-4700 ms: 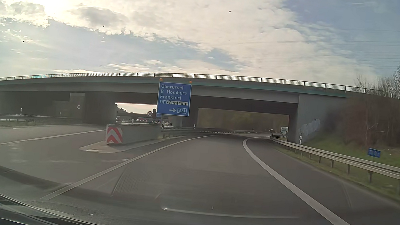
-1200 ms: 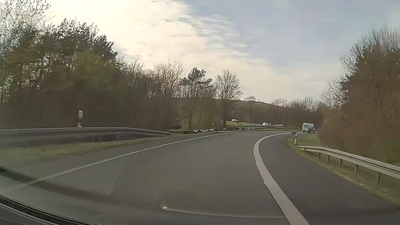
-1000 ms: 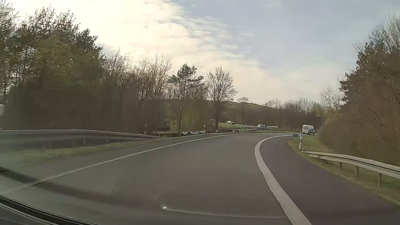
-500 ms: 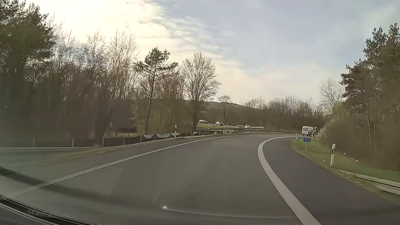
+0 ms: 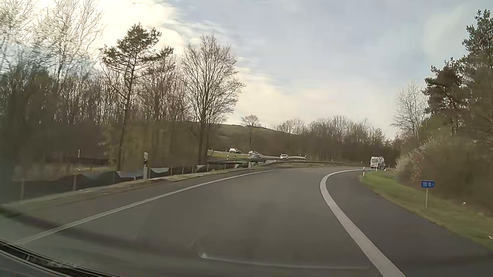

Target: Follow the waypoints while adhering to traffic rules and regulations

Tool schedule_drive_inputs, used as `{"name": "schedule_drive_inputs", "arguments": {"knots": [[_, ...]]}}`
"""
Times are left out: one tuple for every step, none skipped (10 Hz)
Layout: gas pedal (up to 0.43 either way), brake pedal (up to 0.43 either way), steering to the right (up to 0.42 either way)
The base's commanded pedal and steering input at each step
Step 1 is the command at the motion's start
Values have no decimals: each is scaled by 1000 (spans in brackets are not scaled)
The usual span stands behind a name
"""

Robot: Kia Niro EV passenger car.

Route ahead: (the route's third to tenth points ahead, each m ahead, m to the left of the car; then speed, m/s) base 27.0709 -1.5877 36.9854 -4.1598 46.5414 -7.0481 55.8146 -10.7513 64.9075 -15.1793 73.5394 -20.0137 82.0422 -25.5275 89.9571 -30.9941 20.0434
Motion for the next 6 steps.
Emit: {"name": "schedule_drive_inputs", "arguments": {"knots": [[39, 0, 41], [47, 0, 41], [59, 0, 41], [59, 0, 41], [59, 0, 40], [59, 0, 39]]}}
